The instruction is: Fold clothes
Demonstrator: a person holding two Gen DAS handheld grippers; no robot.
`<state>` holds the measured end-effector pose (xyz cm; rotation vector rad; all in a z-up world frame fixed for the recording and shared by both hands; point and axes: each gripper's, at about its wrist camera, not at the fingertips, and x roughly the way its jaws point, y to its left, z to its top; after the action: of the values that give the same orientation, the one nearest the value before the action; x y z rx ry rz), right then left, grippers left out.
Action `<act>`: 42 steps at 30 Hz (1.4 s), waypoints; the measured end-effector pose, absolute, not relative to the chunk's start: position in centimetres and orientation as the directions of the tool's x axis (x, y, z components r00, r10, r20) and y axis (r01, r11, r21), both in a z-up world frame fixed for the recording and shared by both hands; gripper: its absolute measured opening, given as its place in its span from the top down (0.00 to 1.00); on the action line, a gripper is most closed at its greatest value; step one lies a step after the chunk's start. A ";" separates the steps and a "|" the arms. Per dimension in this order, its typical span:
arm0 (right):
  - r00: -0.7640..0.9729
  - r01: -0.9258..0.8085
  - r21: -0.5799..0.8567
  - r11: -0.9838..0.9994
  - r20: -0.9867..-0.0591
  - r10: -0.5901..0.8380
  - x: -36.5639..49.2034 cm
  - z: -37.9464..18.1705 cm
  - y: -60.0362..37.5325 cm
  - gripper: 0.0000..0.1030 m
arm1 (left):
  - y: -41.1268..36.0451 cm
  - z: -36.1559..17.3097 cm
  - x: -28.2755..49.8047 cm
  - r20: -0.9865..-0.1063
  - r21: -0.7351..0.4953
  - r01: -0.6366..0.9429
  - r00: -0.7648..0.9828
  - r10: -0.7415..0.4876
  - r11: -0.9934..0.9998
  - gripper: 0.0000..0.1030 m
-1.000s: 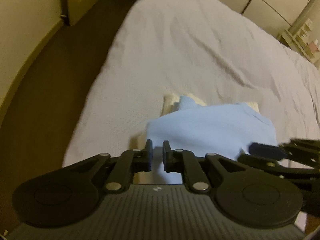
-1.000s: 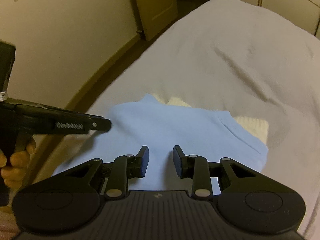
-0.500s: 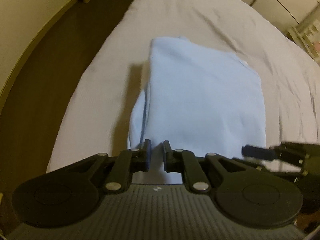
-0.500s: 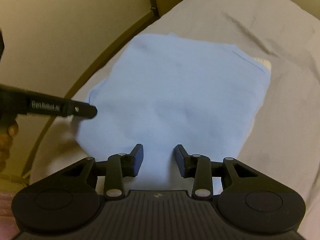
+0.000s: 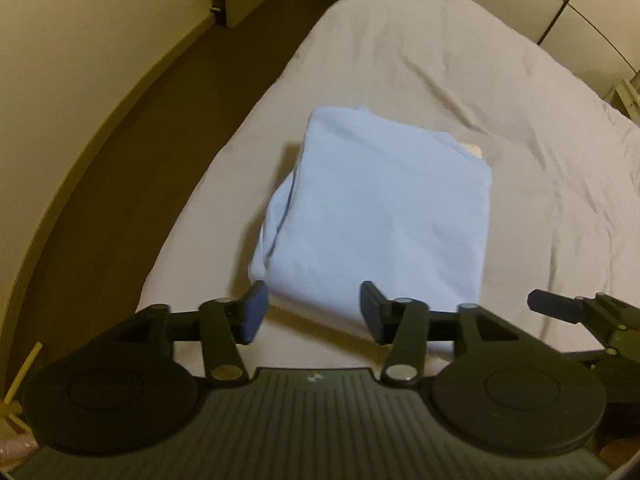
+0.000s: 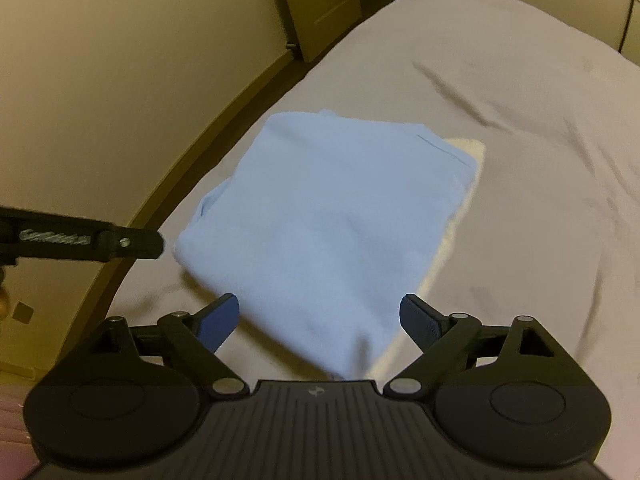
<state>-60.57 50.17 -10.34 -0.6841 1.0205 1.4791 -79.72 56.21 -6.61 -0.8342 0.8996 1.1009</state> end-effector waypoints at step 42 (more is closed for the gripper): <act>-0.279 -0.947 0.134 -0.292 -0.790 0.546 -46.2 1.1 30.2 0.13 | 25.7 5.9 -65.5 -0.757 -0.006 -0.987 -0.101 0.646 -0.161 0.01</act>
<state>-46.18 30.16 1.06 -0.7758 0.7524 1.7759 -65.53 25.72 5.94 -0.7425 0.6230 1.6114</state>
